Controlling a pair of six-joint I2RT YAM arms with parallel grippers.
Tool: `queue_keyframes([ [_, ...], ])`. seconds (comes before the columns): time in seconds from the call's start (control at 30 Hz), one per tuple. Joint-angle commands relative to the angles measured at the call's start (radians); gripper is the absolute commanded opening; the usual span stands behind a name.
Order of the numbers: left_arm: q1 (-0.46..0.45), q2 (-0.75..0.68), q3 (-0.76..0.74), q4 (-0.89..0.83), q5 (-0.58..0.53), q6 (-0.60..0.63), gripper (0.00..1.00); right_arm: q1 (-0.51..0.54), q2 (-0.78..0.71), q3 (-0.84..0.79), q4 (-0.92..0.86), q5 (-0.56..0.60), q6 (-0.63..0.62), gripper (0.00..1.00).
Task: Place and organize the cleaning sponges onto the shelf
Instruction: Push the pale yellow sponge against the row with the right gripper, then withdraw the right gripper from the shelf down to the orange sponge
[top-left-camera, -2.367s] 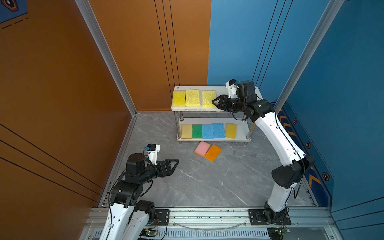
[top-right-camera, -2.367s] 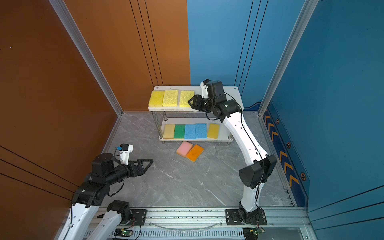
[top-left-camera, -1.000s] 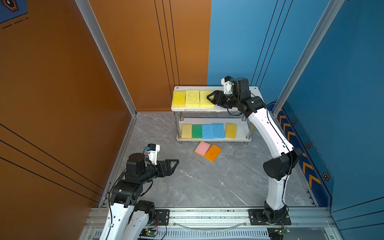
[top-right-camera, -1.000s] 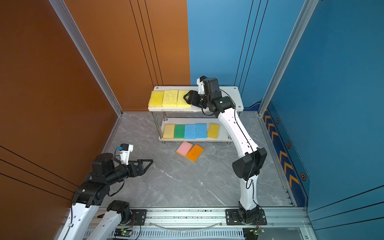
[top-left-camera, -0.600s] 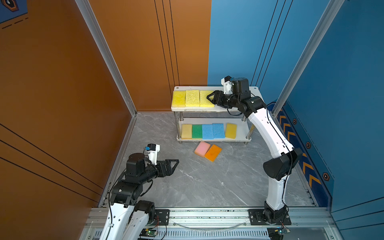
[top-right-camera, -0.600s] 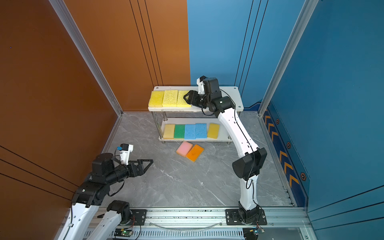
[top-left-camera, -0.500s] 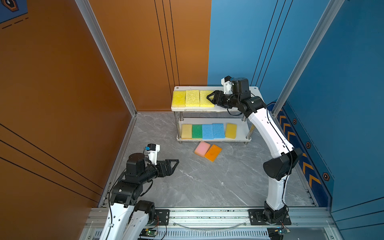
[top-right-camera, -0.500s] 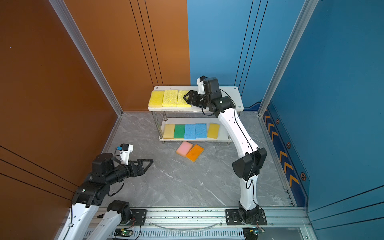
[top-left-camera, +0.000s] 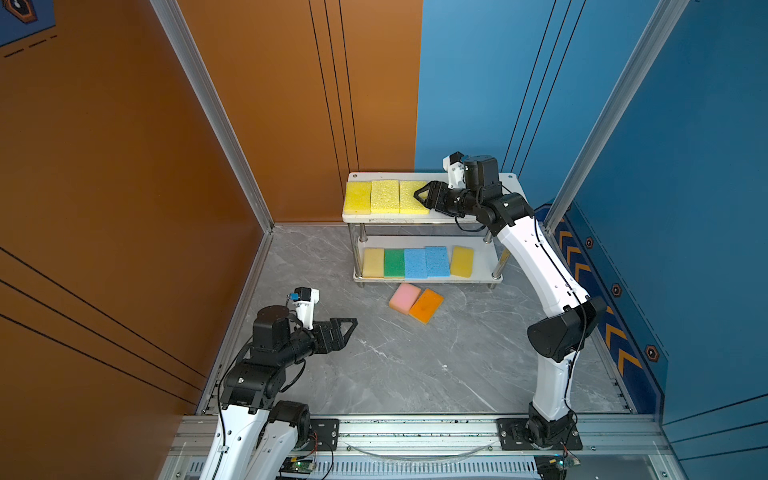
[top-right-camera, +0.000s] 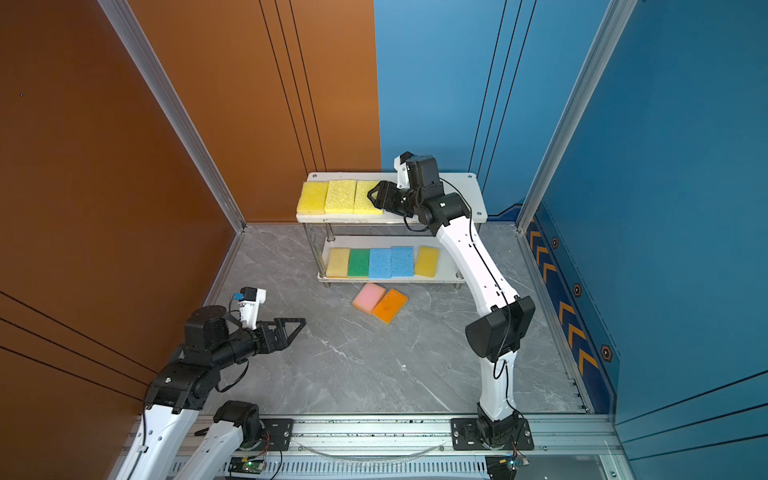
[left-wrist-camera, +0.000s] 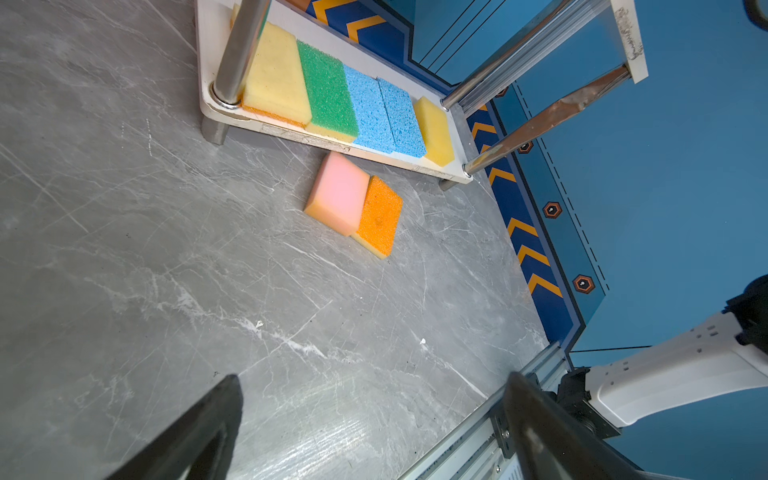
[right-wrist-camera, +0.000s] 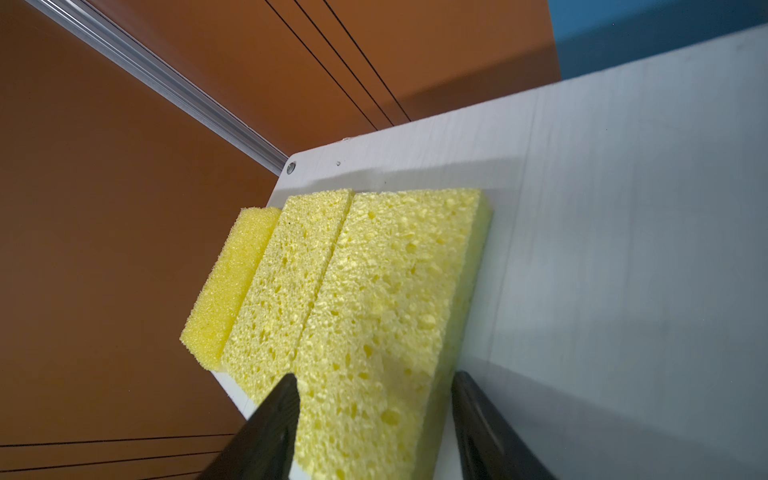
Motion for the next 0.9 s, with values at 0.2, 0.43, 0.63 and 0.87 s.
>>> queue_keyframes([
  [0.2,0.011,0.004,-0.026,0.055,0.103,0.016,0.98,0.011,-0.138,-0.067,-0.016,0.067,-0.034,0.63],
  [0.43,0.011,0.006,-0.034,0.076,0.144,0.012,0.98,0.063,-0.337,-0.259,-0.013,0.12,-0.067,0.66],
  [0.63,0.012,0.015,-0.04,0.099,0.18,0.005,0.98,0.103,-0.613,-0.605,0.003,0.172,-0.052,0.71],
  [0.87,0.01,0.047,-0.058,0.149,0.251,-0.014,0.98,0.171,-0.942,-1.112,0.078,0.258,0.085,0.79],
])
